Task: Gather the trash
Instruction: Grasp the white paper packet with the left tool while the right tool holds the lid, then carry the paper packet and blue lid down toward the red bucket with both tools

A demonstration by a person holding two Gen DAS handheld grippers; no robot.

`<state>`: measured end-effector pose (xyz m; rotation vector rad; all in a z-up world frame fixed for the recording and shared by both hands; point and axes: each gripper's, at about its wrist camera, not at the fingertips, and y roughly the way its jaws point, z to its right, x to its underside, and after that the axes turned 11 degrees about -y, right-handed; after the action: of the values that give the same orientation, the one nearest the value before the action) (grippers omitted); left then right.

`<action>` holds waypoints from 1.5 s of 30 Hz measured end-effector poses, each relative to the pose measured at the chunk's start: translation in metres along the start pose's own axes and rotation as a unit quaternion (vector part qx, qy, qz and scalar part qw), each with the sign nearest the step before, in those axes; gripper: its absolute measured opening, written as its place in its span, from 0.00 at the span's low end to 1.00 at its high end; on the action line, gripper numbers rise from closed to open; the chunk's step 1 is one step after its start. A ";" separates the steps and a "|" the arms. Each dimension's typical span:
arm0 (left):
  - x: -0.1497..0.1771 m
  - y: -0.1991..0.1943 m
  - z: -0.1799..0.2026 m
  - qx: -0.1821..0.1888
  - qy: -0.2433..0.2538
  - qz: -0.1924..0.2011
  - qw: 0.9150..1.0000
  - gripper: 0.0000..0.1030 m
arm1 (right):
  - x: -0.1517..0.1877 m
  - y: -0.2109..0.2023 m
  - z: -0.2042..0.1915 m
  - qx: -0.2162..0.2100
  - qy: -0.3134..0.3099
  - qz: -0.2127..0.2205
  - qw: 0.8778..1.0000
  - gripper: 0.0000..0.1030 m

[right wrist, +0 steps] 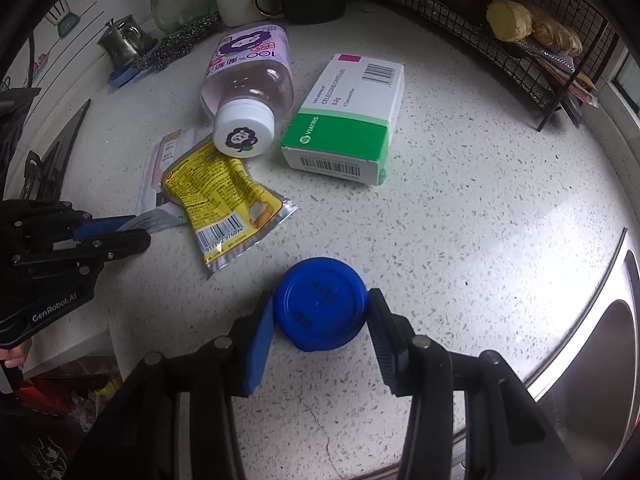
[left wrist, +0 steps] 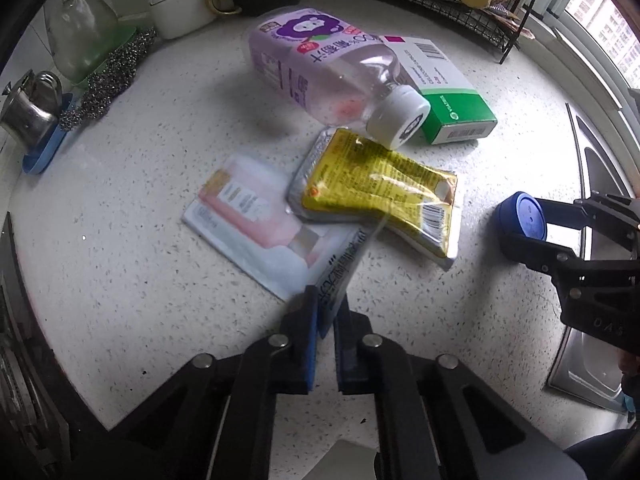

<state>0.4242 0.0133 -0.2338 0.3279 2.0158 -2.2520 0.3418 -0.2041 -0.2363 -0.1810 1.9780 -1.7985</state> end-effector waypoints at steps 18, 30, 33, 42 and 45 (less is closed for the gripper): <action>0.024 -0.079 -0.027 -0.027 -0.068 0.060 0.995 0.00 | 0.010 -0.053 -0.009 -0.023 0.008 0.033 0.999 0.42; 0.059 -0.137 -0.030 -0.042 -0.081 0.101 0.991 0.00 | 0.014 -0.113 -0.046 -0.021 -0.014 0.079 0.997 0.42; 0.074 -0.154 -0.032 -0.042 -0.084 0.114 0.989 0.00 | 0.017 -0.127 -0.061 -0.019 -0.019 0.090 0.996 0.42; 0.134 -0.197 -0.035 -0.047 -0.091 0.146 0.984 0.00 | 0.045 -0.162 -0.114 -0.017 -0.040 0.122 0.992 0.42; 0.163 -0.210 -0.035 -0.049 -0.094 0.153 0.982 0.00 | 0.064 -0.173 -0.131 -0.018 -0.042 0.129 0.991 0.42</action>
<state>0.2235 0.0833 -0.0705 0.3722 1.8311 -1.9154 0.1957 -0.1341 -0.0792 -0.0098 1.8798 -1.5662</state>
